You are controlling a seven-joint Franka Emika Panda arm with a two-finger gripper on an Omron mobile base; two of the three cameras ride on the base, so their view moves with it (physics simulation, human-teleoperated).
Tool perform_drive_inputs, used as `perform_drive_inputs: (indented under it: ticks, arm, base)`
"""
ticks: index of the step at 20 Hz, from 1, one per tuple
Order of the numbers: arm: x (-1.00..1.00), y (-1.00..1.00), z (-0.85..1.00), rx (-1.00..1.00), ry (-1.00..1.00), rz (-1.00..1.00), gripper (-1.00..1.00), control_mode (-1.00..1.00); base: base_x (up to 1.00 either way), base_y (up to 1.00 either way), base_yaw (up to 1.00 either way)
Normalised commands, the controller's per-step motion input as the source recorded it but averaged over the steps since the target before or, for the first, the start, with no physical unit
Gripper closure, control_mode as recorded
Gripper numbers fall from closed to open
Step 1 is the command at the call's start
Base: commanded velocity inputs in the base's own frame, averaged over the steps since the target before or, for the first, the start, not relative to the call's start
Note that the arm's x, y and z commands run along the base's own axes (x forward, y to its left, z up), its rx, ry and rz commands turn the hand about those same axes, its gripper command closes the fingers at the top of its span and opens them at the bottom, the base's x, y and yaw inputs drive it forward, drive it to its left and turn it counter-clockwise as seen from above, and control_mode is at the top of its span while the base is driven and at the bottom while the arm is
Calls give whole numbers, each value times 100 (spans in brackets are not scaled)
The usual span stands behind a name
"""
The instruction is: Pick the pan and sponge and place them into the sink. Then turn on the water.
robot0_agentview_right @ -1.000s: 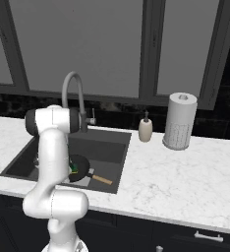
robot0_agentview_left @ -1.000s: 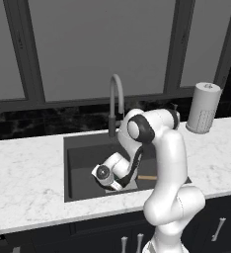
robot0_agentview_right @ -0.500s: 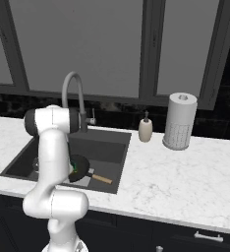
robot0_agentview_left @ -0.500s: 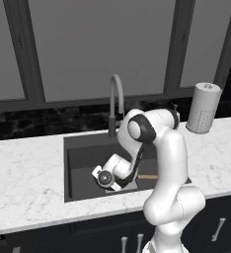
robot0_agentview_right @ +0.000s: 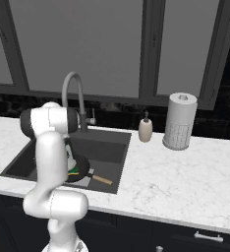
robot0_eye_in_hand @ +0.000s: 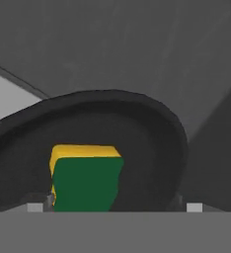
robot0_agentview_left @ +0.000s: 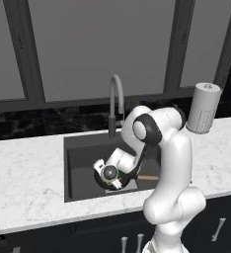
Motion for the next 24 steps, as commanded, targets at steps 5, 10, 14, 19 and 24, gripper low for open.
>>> perform_drive_inputs:
  ticks: [5, 10, 14, 19, 24]
  arm:
    - [-10, 28, 100, 1, -13, 0, -100, -100]
    - [-16, 46, 100, 0, 0, 0, -100, -100]
    - [-22, 48, 100, 0, 2, 0, -100, -100]
    - [-25, 43, 100, 0, 2, 0, -100, -100]
    - [-35, 32, 100, 0, -9, -4, -100, -100]
  base:
    - [0, 0, 0]
    - [0, 0, 0]
    - [0, 0, 0]
    - [0, 0, 0]
    - [0, 0, 0]
